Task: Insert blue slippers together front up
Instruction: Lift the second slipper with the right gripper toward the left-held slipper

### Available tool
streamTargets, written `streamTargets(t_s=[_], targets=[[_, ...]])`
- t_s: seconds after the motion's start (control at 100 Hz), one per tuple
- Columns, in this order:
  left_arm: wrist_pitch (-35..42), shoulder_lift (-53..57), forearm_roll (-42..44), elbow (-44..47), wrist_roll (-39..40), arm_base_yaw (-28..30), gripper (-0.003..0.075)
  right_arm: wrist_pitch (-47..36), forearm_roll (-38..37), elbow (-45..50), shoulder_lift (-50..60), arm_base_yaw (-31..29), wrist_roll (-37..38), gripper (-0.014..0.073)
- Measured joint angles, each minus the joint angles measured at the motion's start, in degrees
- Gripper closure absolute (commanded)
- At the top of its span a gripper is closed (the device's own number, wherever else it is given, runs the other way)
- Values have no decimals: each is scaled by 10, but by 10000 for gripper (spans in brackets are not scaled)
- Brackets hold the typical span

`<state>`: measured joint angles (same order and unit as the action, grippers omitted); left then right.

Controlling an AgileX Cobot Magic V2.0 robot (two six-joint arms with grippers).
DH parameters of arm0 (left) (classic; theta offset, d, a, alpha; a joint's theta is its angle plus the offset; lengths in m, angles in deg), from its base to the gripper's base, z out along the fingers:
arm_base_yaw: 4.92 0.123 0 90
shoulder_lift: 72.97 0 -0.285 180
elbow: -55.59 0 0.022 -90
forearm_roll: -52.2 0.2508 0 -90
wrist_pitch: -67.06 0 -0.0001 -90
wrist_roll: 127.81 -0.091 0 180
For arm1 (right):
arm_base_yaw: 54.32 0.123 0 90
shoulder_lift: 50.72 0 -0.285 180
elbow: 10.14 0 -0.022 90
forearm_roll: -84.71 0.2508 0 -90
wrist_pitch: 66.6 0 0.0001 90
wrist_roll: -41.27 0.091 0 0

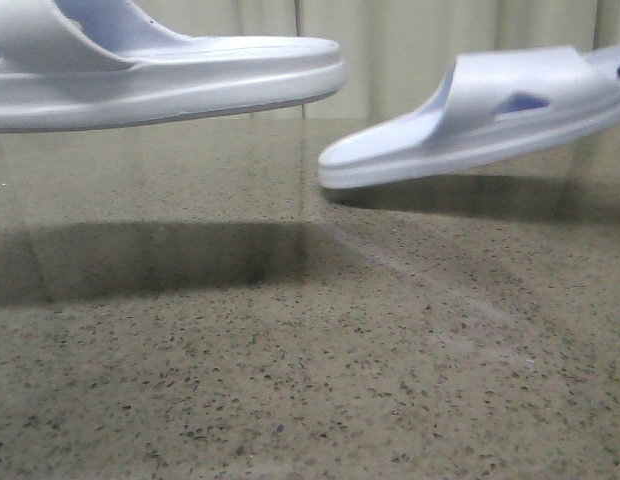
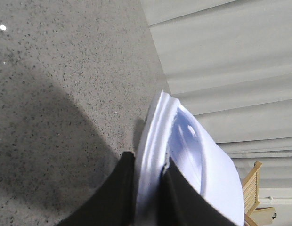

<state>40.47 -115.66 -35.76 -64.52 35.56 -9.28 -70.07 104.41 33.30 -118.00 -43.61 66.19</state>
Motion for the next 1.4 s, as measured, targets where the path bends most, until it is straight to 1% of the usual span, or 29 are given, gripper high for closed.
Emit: streamTargets(t_s=[0.12, 0.24, 0.39, 0.59, 0.77, 0.84, 0.92, 0.99, 1.08, 1.401], targets=[[0, 0, 3, 0, 0, 0, 704, -1, -20, -44, 37, 0, 0, 701], [0, 0, 4, 0, 0, 0, 704, 27, -40, -85, 79, 0, 0, 701], [0, 0, 4, 0, 0, 0, 704, 106, -48, -119, 121, 0, 0, 701], [0, 0, 7, 0, 0, 0, 704, 214, -45, -123, 175, 0, 0, 701], [-10, 0, 10, 0, 0, 0, 704, 297, -11, -123, 203, 0, -2, 701], [-16, -1, 11, 0, 0, 0, 704, 322, 16, -123, 206, 0, -24, 701], [-24, -1, 11, 0, 0, 0, 704, 347, 62, -123, 206, 0, -66, 701], [-34, -1, 11, 0, 0, 0, 704, 360, 97, -123, 206, 0, -100, 701], [-47, -1, 9, 0, 0, 0, 704, 370, 120, -123, 206, 0, -123, 701], [-82, -1, -25, 0, 0, 0, 704, 393, 145, -123, 206, 0, -133, 701]])
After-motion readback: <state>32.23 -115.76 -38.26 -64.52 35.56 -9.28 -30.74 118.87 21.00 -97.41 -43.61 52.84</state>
